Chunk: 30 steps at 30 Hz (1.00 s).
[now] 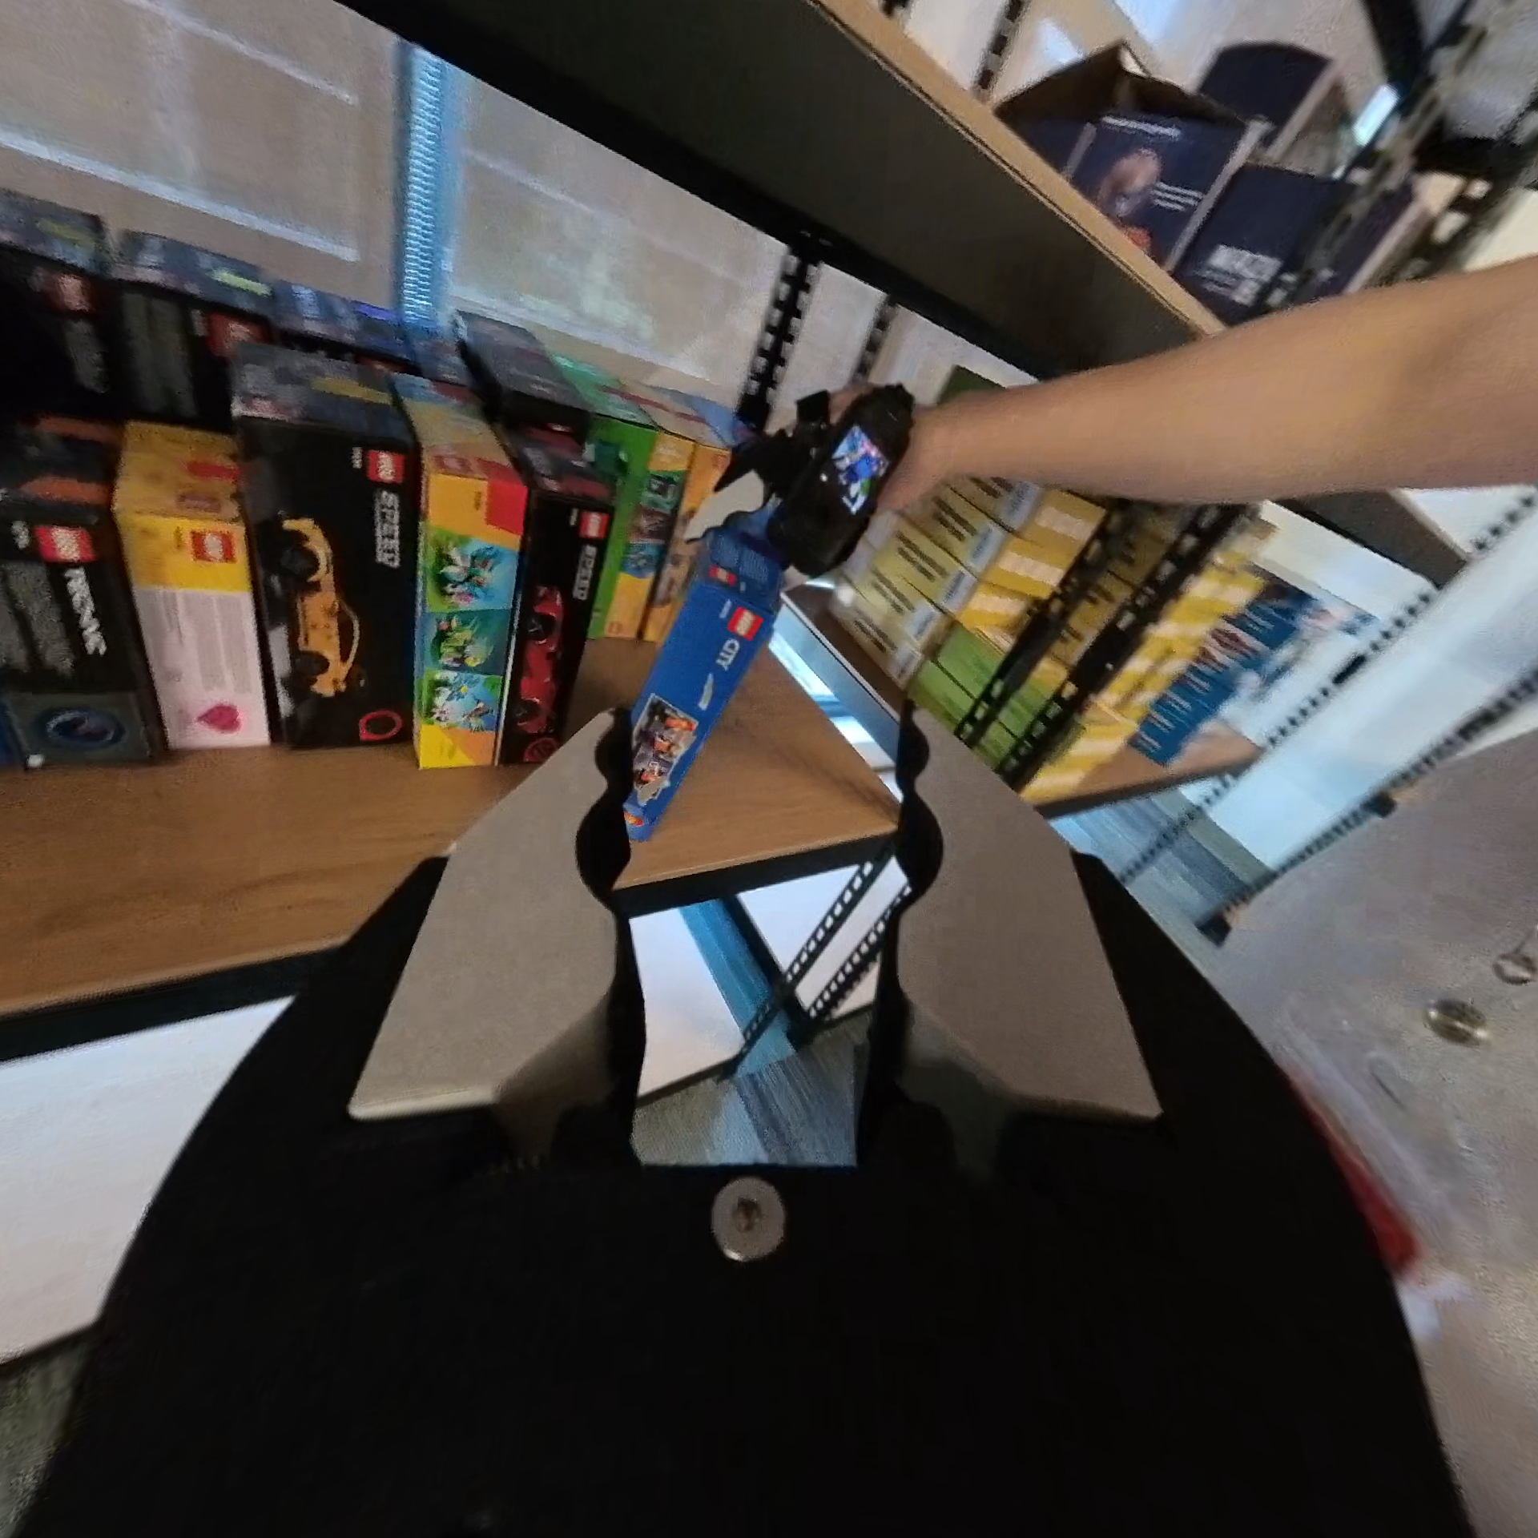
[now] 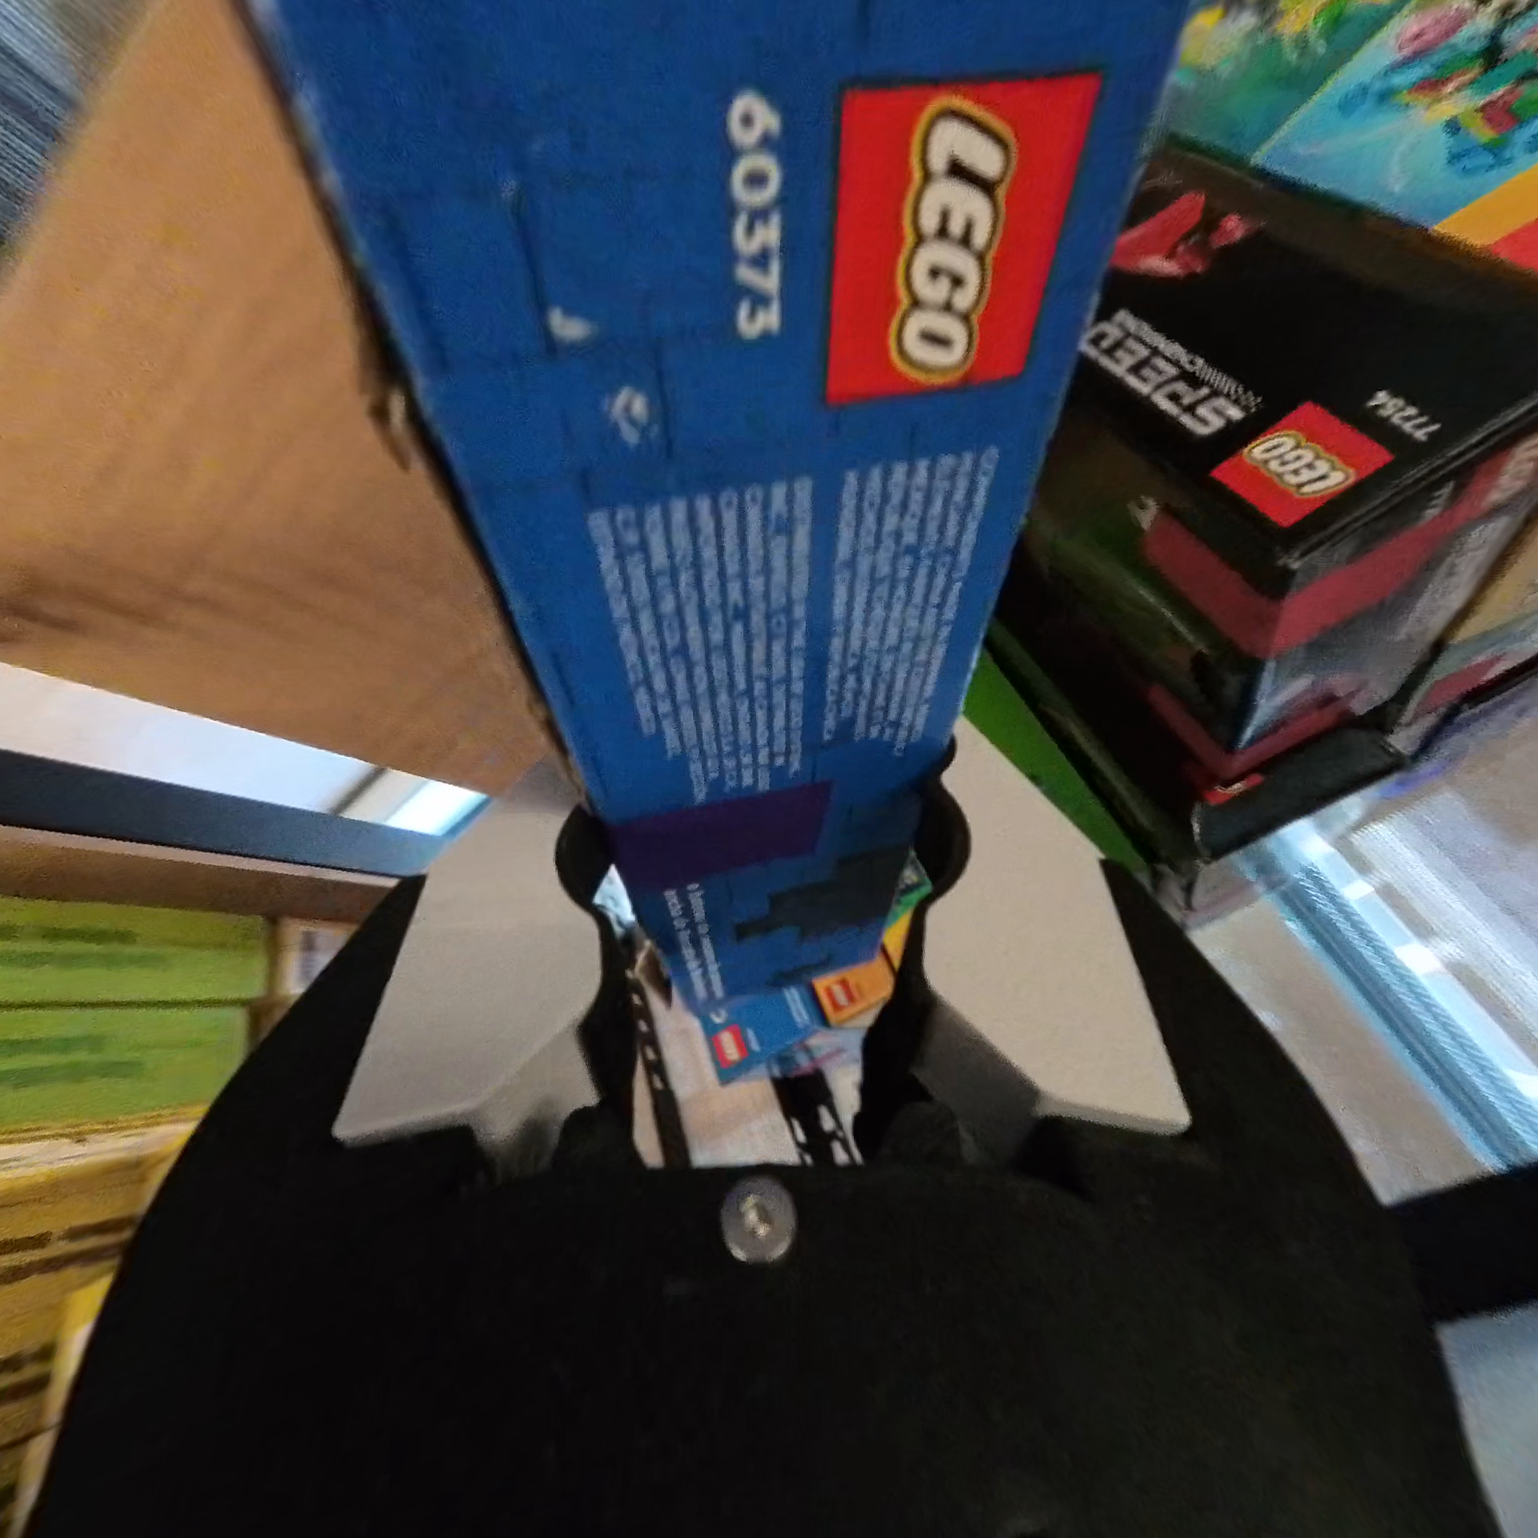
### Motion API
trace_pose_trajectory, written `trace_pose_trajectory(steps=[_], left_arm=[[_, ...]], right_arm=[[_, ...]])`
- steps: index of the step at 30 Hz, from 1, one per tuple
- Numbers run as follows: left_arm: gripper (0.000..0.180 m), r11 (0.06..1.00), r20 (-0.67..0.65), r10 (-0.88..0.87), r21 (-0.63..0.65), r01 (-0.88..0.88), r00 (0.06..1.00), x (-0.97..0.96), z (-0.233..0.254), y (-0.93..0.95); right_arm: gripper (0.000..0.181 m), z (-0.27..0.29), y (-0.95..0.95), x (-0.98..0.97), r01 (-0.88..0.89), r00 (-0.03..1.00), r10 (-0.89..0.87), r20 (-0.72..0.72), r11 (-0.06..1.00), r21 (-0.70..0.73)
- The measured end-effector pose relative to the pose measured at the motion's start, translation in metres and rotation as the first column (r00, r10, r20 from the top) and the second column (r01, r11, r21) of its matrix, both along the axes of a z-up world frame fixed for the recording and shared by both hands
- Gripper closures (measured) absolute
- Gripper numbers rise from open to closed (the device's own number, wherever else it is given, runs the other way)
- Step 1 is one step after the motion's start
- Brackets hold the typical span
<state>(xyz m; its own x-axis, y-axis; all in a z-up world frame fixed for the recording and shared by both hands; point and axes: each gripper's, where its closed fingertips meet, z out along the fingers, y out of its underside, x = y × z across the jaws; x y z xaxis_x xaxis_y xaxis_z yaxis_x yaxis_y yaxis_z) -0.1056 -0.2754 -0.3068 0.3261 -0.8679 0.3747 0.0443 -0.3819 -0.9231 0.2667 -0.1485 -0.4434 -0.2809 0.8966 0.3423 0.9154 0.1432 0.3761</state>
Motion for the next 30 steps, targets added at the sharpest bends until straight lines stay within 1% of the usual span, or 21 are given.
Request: trace_pose_trajectory(steps=[2, 4, 7, 9, 11, 13, 15, 16, 17, 18, 20, 21, 22, 23, 24, 25, 26, 27, 28, 29, 30], left_arm=[[0.118, 0.996, 0.013, 0.085, -0.038, -0.085, 0.996, 0.004, -0.006, -0.026], [0.119, 0.988, 0.020, 0.136, -0.083, -0.134, 0.991, 0.007, -0.009, -0.049], [0.119, 0.978, 0.010, 0.192, -0.084, -0.190, 0.981, 0.006, -0.010, -0.077], [0.119, 0.973, -0.002, 0.219, -0.078, -0.218, 0.976, 0.003, -0.012, -0.091], [0.119, 0.964, 0.004, 0.251, -0.086, -0.250, 0.968, -0.003, -0.013, -0.102], [0.120, 0.958, 0.017, 0.270, -0.104, -0.267, 0.963, -0.010, -0.016, -0.110], [0.120, 0.956, 0.020, 0.273, -0.113, -0.269, 0.962, -0.017, -0.019, -0.116], [0.120, 0.957, 0.017, 0.272, -0.115, -0.268, 0.962, -0.022, -0.021, -0.119], [0.120, 0.957, 0.017, 0.269, -0.115, -0.265, 0.963, -0.028, -0.021, -0.120], [0.120, 0.958, 0.021, 0.266, -0.113, -0.262, 0.964, -0.034, -0.020, -0.121], [0.120, 0.961, 0.039, 0.256, -0.116, -0.250, 0.966, -0.050, -0.017, -0.121], [0.120, 0.963, 0.048, 0.248, -0.117, -0.242, 0.967, -0.059, -0.016, -0.121], [0.120, 0.965, 0.054, 0.240, -0.118, -0.233, 0.969, -0.069, -0.016, -0.121], [0.121, 0.968, 0.056, 0.231, -0.117, -0.223, 0.971, -0.080, -0.016, -0.121], [0.121, 0.971, 0.055, 0.219, -0.113, -0.212, 0.974, -0.091, -0.018, -0.122], [0.121, 0.974, 0.047, 0.207, -0.105, -0.202, 0.977, -0.102, -0.021, -0.123], [0.122, 0.976, 0.036, 0.200, -0.100, -0.196, 0.979, -0.114, -0.024, -0.124], [0.122, 0.976, 0.024, 0.197, -0.103, -0.193, 0.980, -0.126, -0.029, -0.124], [0.122, 0.974, 0.013, 0.197, -0.117, -0.194, 0.980, -0.137, -0.034, -0.125], [0.122, 0.971, 0.007, 0.201, -0.136, -0.198, 0.980, -0.148, -0.038, -0.125], [0.122, 0.966, 0.006, 0.212, -0.152, -0.208, 0.977, -0.158, -0.040, -0.126]], right_arm=[[0.106, -0.005, 0.013, 0.008, -0.002, 1.000, 0.001, 0.007, 0.997, 0.072], [0.105, -0.005, 0.017, 0.007, 0.006, 1.000, -0.005, -0.010, 0.996, 0.086], [0.101, -0.003, 0.026, 0.003, -0.063, 0.997, 0.057, 0.047, 0.990, 0.124], [0.099, 0.002, 0.035, -0.003, -0.130, 0.990, 0.118, 0.071, 0.971, 0.200], [0.106, 0.011, 0.046, -0.007, -0.159, 0.986, 0.137, 0.096, 0.942, 0.296], [0.108, 0.015, 0.048, -0.006, -0.137, 0.989, 0.110, 0.100, 0.933, 0.333], [0.110, 0.017, 0.045, -0.004, -0.114, 0.991, 0.083, 0.104, 0.933, 0.341], [0.110, 0.025, 0.047, -0.002, -0.107, 0.992, 0.070, 0.108, 0.915, 0.388], [0.110, 0.032, 0.046, 0.002, -0.057, 0.997, 0.024, 0.080, 0.901, 0.430], [0.110, 0.037, 0.041, 0.010, 0.034, 0.998, -0.053, 0.030, 0.887, 0.461], [0.110, 0.048, 0.021, 0.038, 0.273, 0.960, -0.260, -0.101, 0.802, 0.531], [0.113, 0.048, 0.001, 0.050, 0.447, 0.894, -0.387, -0.228, 0.721, 0.529], [0.115, 0.042, -0.022, 0.054, 0.645, 0.764, -0.494, -0.416, 0.610, 0.461], [0.116, 0.033, -0.046, 0.046, 0.813, 0.569, -0.549, -0.612, 0.488, 0.318], [0.120, 0.022, -0.066, 0.024, 0.906, 0.334, -0.544, -0.770, 0.411, 0.103], [0.125, 0.017, -0.077, -0.003, 0.922, 0.096, -0.480, -0.872, 0.373, -0.104], [0.128, 0.015, -0.083, -0.025, 0.899, -0.106, -0.391, -0.914, 0.355, -0.256], [0.125, 0.010, -0.086, -0.043, 0.870, -0.248, -0.324, -0.913, 0.340, -0.357], [0.114, 0.001, -0.085, -0.059, 0.844, -0.321, -0.301, -0.898, 0.339, -0.415], [0.097, -0.011, -0.083, -0.075, 0.831, -0.332, -0.304, -0.893, 0.353, -0.429], [0.086, -0.023, -0.079, -0.087, 0.839, -0.291, -0.314, -0.904, 0.370, -0.399]])
